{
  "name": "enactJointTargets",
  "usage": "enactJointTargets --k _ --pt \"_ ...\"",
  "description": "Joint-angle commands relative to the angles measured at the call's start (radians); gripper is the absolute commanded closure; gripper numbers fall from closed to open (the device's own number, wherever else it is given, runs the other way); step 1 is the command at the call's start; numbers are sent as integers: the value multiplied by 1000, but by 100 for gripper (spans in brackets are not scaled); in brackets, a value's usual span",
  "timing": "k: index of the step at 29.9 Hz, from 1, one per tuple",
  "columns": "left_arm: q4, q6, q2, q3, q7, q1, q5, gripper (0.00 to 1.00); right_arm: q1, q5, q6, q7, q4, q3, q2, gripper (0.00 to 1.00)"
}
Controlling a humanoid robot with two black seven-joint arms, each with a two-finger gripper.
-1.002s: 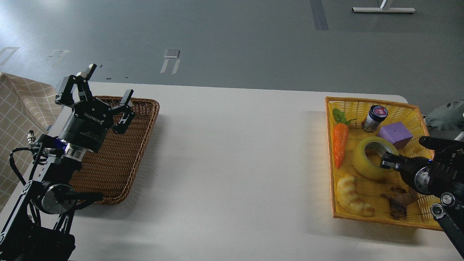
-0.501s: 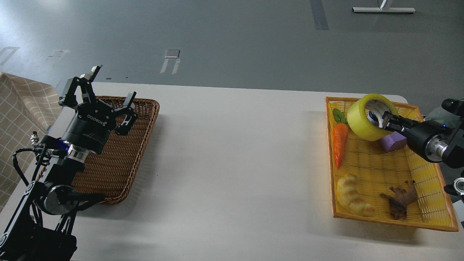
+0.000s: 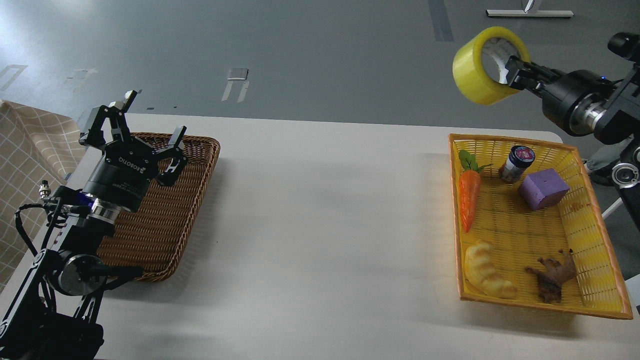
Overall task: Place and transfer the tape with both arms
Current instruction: 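Lift the tape roll out of the crate toward the table center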
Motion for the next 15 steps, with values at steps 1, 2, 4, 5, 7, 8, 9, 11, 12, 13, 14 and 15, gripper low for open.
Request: enactJointTargets --k 1,2,4,5,7,8,9,11,12,13,14,15 --pt "0 0 0 -7 0 0 0 0 104 -4 0 0 -71 -116 95 75" --pt "0 0 0 -9 0 0 0 0 121 -4 0 0 -91 -146 132 75" --pt "0 0 2 -9 0 0 0 0 138 -9 0 0 -108 -175 166 75" --pt "0 0 2 -10 0 1 -2 0 159 -9 0 0 -123 -207 201 75" --pt "0 0 2 -10 0 1 -3 0 189 -10 0 0 -152 -258 246 75" --pt "0 0 2 -12 0 6 -3 0 201 -10 0 0 -171 -285 272 75" --pt "0 0 2 -12 0 6 -3 0 206 -10 0 0 -179 -298 287 75" --pt "0 0 2 -12 0 8 -3 0 210 -10 0 0 -191 -322 327 75" --pt "0 0 2 -12 0 8 -3 0 210 -10 0 0 -194 -330 335 75" --pt "0 0 2 -12 0 8 -3 0 210 -12 0 0 -200 -350 348 74" --pt "0 0 2 -12 0 8 -3 0 210 -15 0 -1 -208 -376 361 74" --pt "0 0 2 -12 0 8 -5 0 209 -17 0 -1 -211 -388 365 74"
